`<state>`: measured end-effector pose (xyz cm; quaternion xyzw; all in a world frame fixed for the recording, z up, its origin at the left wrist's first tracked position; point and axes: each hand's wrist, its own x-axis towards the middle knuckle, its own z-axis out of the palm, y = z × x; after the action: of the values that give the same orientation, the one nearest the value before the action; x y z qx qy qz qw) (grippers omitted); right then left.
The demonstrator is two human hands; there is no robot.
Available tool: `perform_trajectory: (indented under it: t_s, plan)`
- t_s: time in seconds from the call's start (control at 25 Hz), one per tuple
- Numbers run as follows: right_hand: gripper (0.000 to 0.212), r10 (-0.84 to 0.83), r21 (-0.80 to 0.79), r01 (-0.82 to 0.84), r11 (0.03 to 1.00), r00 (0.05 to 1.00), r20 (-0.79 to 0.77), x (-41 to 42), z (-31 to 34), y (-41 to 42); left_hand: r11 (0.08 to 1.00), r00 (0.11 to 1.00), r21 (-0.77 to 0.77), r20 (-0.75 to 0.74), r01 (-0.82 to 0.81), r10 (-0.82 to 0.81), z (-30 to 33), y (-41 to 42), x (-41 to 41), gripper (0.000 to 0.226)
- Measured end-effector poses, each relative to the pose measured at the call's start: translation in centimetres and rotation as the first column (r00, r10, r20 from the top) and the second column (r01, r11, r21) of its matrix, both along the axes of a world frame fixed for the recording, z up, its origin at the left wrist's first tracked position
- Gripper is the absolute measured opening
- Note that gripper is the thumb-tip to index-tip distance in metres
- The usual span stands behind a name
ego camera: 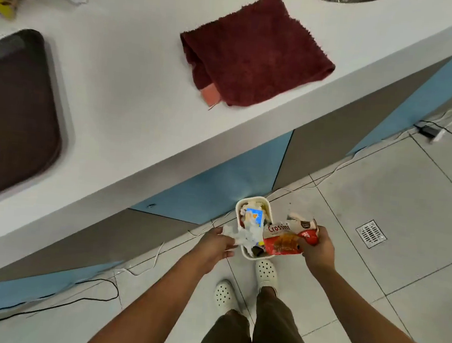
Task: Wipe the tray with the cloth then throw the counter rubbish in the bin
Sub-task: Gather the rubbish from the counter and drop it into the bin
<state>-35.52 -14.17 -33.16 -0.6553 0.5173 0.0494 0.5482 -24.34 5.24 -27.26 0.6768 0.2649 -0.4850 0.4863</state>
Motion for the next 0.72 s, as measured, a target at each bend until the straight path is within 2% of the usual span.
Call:
perform_trajectory:
  t_s: [0.16,0.32,0.36,0.44,0.52,0.6,0.64,0.72]
  plan:
    - [0.034,-0.062,0.044,0.061,0.997,0.998,0.015,0.8,-4.6,1.7,0.999,0.999,0.044,-0.044,-0.012,0.014,-5.3,-0.1,-0.2,0.034]
    - [0.028,-0.048,-0.041,0.055,0.998,0.986,0.159,1.6,-9.8,2.9,0.995,0.998,0.089,-0.039,-0.039,0.043,-11.5,-0.7,0.3,0.047]
    - [0.027,-0.010,-0.088,0.028,0.996,0.981,0.196,1.8,-11.5,3.1,0.994,0.998,0.092,-0.014,-0.064,0.066,-13.1,-0.9,0.6,0.046]
    - [0.030,0.182,-0.266,-0.120,0.956,0.959,0.219,2.5,-15.0,3.6,0.988,0.991,0.096,0.074,-0.119,0.112,-15.9,-1.6,1.6,0.039]
    - [0.029,0.409,-0.471,-0.282,0.836,0.893,0.190,3.0,-19.2,3.9,0.988,0.974,0.106,0.206,-0.117,0.093,-19.3,-2.6,2.9,0.029]
    - [0.027,0.613,-0.611,-0.433,0.663,0.783,0.109,3.4,-23.2,3.9,0.990,0.953,0.116,0.302,-0.075,0.036,-22.9,-3.8,4.1,0.028]
    - [0.028,0.699,-0.635,-0.521,0.571,0.714,0.044,3.5,-25.3,3.8,0.992,0.945,0.123,0.326,-0.035,-0.007,-24.5,-4.5,4.5,0.026]
    - [0.049,0.791,-0.567,-0.693,0.445,0.601,-0.115,4.0,-28.3,3.5,0.989,0.935,0.131,0.336,0.075,-0.116,-27.9,-5.5,4.8,0.025]
